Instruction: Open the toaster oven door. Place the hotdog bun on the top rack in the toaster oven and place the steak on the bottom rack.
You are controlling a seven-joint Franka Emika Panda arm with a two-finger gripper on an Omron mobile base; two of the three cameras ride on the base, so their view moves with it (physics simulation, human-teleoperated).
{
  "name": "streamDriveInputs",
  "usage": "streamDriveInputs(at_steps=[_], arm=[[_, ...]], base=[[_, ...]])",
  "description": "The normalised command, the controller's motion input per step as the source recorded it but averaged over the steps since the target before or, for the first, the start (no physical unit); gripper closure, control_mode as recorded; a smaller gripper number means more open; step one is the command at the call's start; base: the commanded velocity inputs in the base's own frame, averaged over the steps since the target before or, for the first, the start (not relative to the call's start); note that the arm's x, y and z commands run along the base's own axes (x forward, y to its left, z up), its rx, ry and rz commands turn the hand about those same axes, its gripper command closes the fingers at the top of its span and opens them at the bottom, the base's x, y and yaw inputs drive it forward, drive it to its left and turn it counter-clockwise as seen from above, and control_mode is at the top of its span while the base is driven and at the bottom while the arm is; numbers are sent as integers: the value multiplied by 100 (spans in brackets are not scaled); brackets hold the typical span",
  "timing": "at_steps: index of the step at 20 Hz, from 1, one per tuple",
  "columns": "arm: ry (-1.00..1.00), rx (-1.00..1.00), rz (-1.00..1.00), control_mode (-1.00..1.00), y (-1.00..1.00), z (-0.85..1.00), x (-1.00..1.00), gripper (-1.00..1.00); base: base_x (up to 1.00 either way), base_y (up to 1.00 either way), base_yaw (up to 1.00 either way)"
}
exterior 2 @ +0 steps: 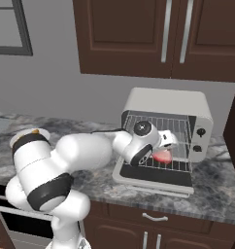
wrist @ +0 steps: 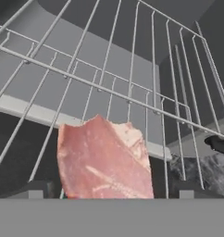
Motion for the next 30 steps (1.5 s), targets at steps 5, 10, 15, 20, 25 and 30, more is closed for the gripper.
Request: streamDriveInputs(at_steps=[5,10,15,20,25,30], arm=[[2,0,-3,-100,2,22,-31,-100],[8,6,-4,-100,-2,19,-46,-100],[15,9,0,-100,6,0,-39,-100],[21,5,-1,-100,2,-12,-16,-100],[8,21,-7,-100,1,-15,-9,-100],[-5,12,-13,-100,2,-22,-12,-100]], base=[[0,0,0],[0,0,0],[0,0,0],[0,0,0],[0,0,0],[0,0,0]])
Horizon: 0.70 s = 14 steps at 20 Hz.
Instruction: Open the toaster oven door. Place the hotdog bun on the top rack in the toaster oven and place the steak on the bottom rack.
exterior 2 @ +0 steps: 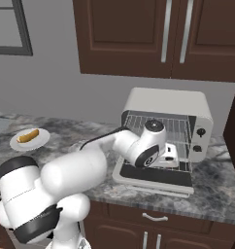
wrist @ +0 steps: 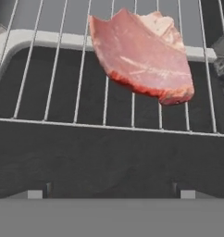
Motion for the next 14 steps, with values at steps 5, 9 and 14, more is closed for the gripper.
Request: streamDriveInputs(at_steps=[5,9,14], arm=[[-5,0,-18,-100,4,-18,2,-100],[0,0,-17,-100,9,-27,7,-100],[0,0,-2,-100,6,-27,18,-100]], base=[[0,0,0],[0,0,0],[0,0,0]])
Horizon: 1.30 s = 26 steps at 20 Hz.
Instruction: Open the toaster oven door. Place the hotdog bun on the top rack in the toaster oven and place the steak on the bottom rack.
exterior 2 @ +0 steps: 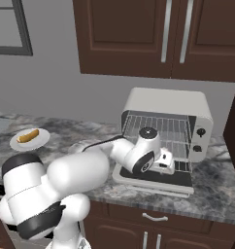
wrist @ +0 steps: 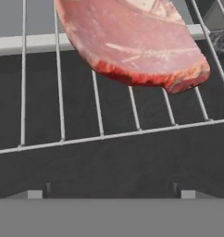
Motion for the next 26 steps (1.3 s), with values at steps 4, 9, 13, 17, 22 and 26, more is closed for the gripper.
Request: streamDriveInputs(at_steps=[4,9,13,17,22,26], arm=[[0,0,0,-100,1,-24,14,-100],[0,0,0,-100,0,-2,2,-100],[0,0,0,-100,0,0,4,-100],[0,0,0,-100,0,0,4,-100],[0,0,-10,-100,-1,0,9,-100],[1,2,-21,-100,0,-3,13,-100]], base=[[0,0,0],[0,0,0],[0,0,0],[0,0,0],[0,0,0],[0,0,0]])
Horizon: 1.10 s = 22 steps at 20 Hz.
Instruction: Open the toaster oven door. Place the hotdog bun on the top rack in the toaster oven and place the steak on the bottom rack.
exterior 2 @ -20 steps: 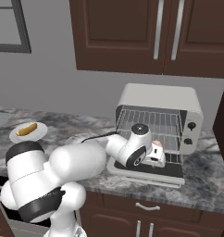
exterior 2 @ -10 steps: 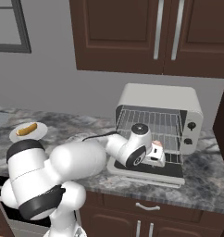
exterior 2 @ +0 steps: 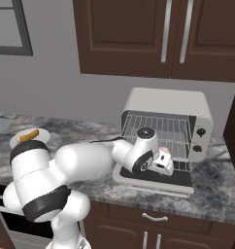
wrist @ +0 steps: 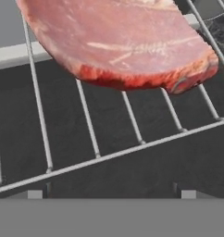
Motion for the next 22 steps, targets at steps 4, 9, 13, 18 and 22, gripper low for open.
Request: streamDriveInputs(at_steps=[4,9,13,18,22], arm=[[1,0,-10,-100,-5,-12,2,-100],[0,0,-3,-100,-14,-9,5,-100],[0,0,-6,-100,-12,0,21,-100],[0,2,-14,-100,-3,-3,20,-100],[0,4,-18,-100,0,0,18,-100]], base=[[0,0,0],[0,0,0],[0,0,0],[0,0,0],[0,0,0]])
